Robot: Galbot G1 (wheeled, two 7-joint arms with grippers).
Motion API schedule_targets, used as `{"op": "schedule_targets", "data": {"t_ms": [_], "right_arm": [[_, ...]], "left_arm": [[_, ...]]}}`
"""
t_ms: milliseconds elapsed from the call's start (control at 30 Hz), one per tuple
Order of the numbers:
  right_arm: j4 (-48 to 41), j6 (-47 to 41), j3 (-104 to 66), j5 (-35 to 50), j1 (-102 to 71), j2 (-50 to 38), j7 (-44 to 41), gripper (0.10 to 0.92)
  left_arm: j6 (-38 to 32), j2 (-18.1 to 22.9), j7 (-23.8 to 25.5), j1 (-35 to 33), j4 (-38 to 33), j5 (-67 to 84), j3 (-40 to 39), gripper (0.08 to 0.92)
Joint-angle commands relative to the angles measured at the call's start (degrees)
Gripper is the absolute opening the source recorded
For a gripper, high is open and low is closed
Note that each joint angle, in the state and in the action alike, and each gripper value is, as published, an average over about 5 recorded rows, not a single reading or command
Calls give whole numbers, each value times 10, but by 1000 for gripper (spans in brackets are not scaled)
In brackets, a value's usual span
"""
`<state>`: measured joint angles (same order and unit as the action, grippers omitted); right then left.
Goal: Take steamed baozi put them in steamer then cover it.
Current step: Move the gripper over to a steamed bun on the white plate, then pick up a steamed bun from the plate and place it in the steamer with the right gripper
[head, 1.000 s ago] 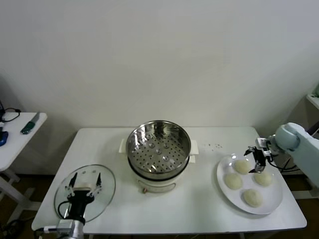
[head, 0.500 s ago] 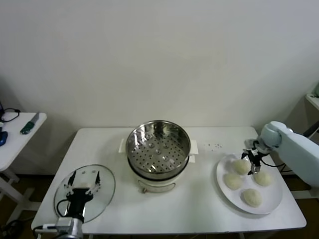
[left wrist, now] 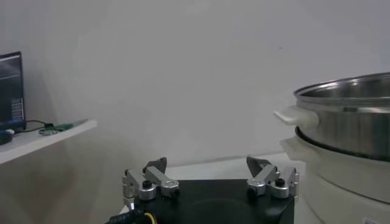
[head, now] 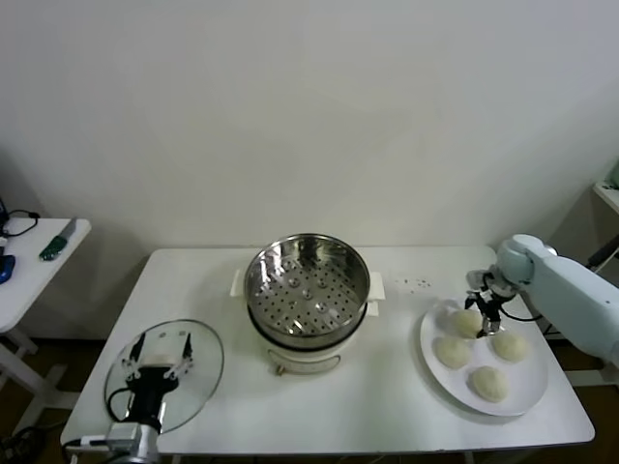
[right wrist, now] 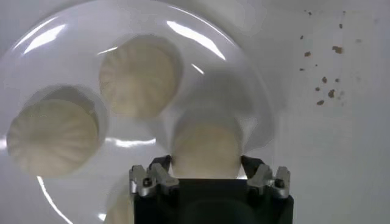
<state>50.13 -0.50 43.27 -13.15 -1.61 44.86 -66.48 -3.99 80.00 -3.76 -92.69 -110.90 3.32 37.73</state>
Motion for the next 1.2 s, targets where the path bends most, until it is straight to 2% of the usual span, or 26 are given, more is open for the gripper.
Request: {"op": "schedule_targets", "data": {"t_ms": [33,333,567,933,1200], "right_arm": [[-6,3,3,-5,3,5,-1,719],[20,18,16,15,21,-17,-7,687],[48,88,142,63,175,-13,-30,687],[32,184,329,178,408,138,-56,704],[51,273,313,128,425,263,-59,709]], "left_arm": [[1,0,-1,-3,-1,0,1,823],[-2,1,-3,-12,-4,2,4,823],[-3,0,-3,-18,-6,4,7,823],[-5,1,-2,-25,-7,4,-1,823],[-1,-7,-3,-29,-11,2,-2,823]]}}
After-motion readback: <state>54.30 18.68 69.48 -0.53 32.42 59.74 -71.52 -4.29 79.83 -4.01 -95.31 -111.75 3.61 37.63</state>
